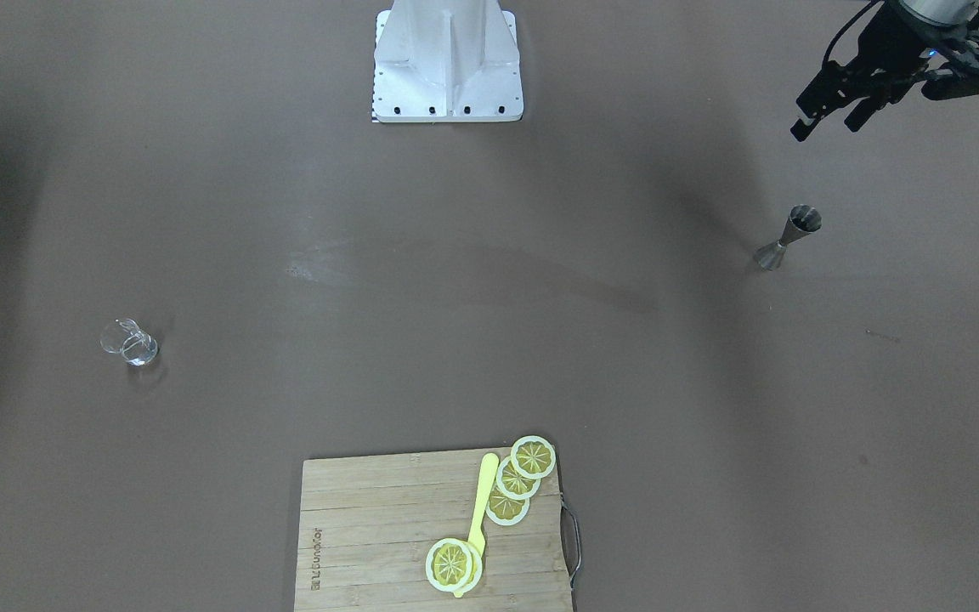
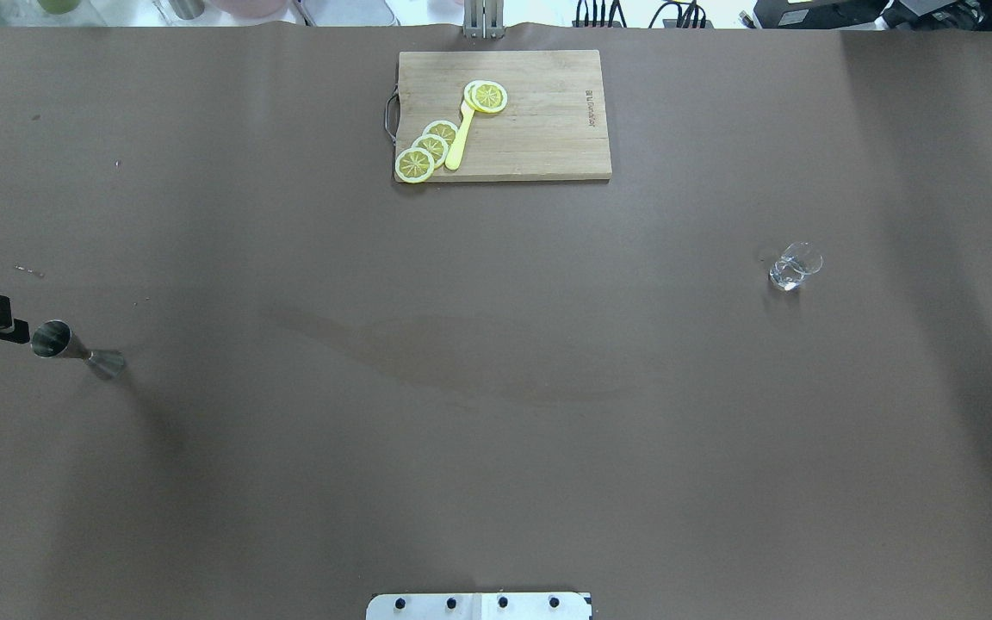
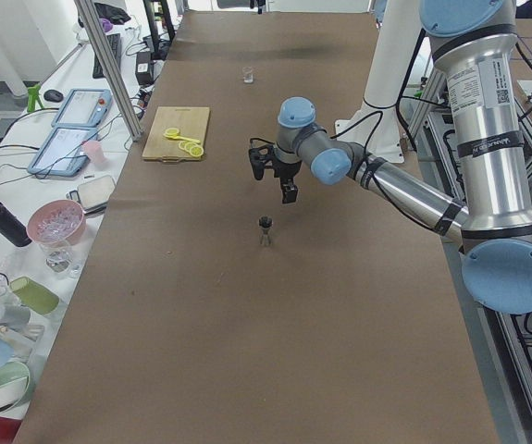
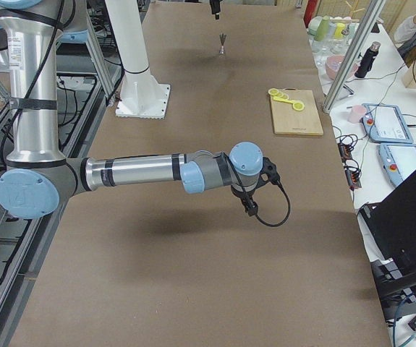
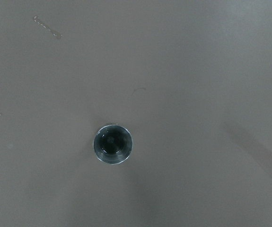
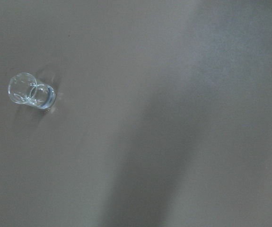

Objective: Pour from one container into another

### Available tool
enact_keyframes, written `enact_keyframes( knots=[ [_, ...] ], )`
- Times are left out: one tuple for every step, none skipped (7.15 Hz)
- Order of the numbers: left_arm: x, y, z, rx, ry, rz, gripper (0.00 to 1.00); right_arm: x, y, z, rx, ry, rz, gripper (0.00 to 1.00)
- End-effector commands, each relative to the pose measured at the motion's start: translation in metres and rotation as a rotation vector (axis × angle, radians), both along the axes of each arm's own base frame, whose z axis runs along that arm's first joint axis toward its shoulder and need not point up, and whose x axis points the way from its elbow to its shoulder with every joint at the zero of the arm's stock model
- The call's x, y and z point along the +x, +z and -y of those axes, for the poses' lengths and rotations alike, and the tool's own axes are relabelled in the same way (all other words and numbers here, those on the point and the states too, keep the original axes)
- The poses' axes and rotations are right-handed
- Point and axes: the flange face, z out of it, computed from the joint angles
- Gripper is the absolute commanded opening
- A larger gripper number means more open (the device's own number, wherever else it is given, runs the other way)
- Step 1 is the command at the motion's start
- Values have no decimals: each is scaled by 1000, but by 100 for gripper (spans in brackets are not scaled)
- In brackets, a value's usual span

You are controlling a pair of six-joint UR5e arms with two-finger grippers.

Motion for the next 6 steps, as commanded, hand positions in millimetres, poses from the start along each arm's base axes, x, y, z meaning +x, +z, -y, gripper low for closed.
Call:
enact_keyframes(
  knots=[
    [26,-10,-20,109,-56,103,99,-32,-13,-7,-51,18,28,100],
    [44,-7,-29,154,-88,129,99,-44,-10,-18,-41,19,37,100],
    [55,3,-41,181,-113,163,99,-47,-2,-29,-48,34,43,100],
    [67,5,-49,194,-135,181,99,-48,7,-44,-34,33,51,100],
    [73,13,-61,202,-141,197,99,-49,17,-62,0,31,61,100],
    [69,23,-74,197,-154,185,99,-49,23,-76,52,23,70,100]
  ],
)
